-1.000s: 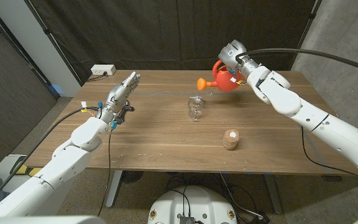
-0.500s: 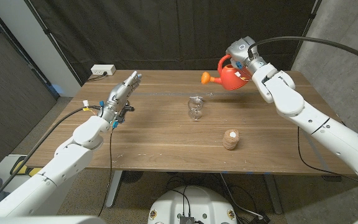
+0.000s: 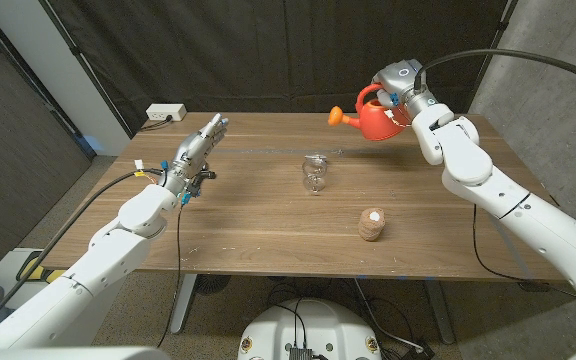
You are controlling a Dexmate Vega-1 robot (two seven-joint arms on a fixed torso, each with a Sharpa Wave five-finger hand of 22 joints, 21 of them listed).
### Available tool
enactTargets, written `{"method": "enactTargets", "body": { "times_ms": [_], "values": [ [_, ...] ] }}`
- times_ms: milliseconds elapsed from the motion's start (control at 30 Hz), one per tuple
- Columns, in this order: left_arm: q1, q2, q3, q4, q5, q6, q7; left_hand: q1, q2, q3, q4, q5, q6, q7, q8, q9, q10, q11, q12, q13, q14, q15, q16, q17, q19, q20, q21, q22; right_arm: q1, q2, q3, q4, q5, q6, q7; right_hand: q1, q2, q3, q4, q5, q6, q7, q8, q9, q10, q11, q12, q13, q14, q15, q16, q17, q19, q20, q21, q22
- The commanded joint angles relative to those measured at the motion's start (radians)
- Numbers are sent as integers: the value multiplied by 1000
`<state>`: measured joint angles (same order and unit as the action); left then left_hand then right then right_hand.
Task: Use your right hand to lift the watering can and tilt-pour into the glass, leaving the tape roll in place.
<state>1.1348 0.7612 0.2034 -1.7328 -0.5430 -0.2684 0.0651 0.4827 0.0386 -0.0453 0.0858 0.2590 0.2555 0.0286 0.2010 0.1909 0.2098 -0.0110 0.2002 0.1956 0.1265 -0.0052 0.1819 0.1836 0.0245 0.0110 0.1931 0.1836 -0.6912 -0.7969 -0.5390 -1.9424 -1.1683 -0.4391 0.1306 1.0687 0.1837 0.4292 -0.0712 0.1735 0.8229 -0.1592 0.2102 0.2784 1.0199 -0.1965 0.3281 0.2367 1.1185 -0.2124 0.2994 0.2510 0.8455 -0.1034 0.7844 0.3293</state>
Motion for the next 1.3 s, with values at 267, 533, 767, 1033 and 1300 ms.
{"method": "enactTargets", "body": {
  "times_ms": [267,533,767,1033,1300],
  "values": [
    [-14,0,8,5,0,4,-4,6,3,-6,1,2,10,-1,3,2,4,-3,6,2,-2,4,9,2,-4,-1,10,2,-68,8,84,-20,359,-145,-132,0,12,16,16,6,-16,13,-6,2,-3,7,-15,-8,17,-21,-3,-4,14,-120,29,1],
    [-21,3,12,6,-1,9,-10,7,5,-7,1,2,11,0,3,2,4,-3,6,2,-1,3,9,2,-5,0,10,2,-93,12,132,-16,553,-148,-232,5,10,25,14,5,-28,25,-9,2,-8,15,-21,-12,18,-19,-7,-9,14,-119,34,-2],
    [-26,1,15,14,-6,13,-14,8,6,-8,1,2,11,-1,3,2,4,-4,6,2,-1,4,9,2,-8,2,9,2,-135,7,174,-18,698,-155,-321,2,11,30,20,5,-41,27,-12,2,-10,17,-25,-14,15,-18,-12,-13,10,-117,37,-5],
    [-35,0,19,26,-9,13,-23,9,8,-9,1,2,12,-1,3,2,6,-2,7,2,-2,5,9,2,-9,3,9,2,-201,-22,204,-59,779,-200,-435,-2,13,36,28,4,-49,29,-13,3,-15,22,-30,-15,13,-18,-16,-16,6,-117,39,-9],
    [-55,-4,31,48,-15,13,-44,10,10,-10,1,2,12,-5,3,2,5,-4,6,2,-3,5,9,2,-9,1,10,2,-262,-60,231,-104,830,-282,-514,-3,13,40,31,4,-50,29,-12,3,-17,24,-32,-15,13,-17,-18,-18,3,-118,42,-11]
  ]
}}
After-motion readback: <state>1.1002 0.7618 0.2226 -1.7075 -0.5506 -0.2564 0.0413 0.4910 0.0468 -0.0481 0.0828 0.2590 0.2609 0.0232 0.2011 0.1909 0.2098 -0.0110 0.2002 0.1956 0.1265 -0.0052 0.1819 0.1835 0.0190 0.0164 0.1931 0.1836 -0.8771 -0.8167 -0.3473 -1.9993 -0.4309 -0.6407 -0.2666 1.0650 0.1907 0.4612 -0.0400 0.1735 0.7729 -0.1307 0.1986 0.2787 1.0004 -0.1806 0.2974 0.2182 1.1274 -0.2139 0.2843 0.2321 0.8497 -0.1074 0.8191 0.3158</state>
